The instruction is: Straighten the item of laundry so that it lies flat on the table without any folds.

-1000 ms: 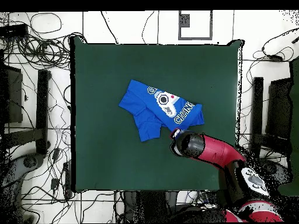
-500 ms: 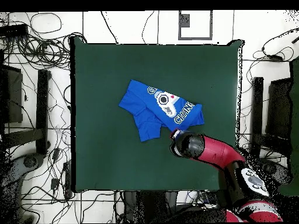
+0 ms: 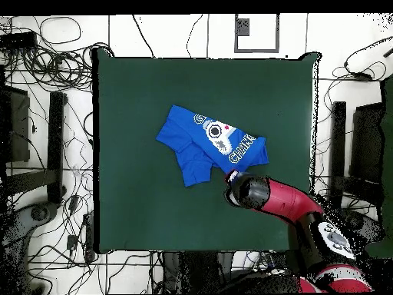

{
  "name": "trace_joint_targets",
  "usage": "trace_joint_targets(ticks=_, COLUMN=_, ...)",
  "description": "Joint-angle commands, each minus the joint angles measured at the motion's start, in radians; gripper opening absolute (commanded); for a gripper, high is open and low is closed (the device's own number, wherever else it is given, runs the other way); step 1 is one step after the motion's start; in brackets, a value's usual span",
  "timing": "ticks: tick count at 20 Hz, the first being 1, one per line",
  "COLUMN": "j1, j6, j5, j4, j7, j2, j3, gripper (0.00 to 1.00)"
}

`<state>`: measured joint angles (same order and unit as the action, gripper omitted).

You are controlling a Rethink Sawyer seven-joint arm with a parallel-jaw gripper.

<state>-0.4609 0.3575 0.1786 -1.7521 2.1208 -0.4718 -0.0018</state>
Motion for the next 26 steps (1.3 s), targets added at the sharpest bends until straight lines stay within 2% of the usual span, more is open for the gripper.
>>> trace_joint_targets(ticks=1, j1=0.007, j6=-0.055, j5=0.032, j4=-0.055, j7=0.039, j2=0.032, j3=0.093, gripper=1.0)
trace_joint_targets(ticks=16, j1=0.016, j6=-0.13, j5=0.048, j4=-0.074, j7=0.063, j2=0.052, j3=0.092, gripper=1.0)
trace_joint_targets(ticks=26, j1=0.014, j6=-0.099, j5=0.041, j4=-0.057, j7=0.057, j2=0.052, j3=0.094, gripper=1.0)
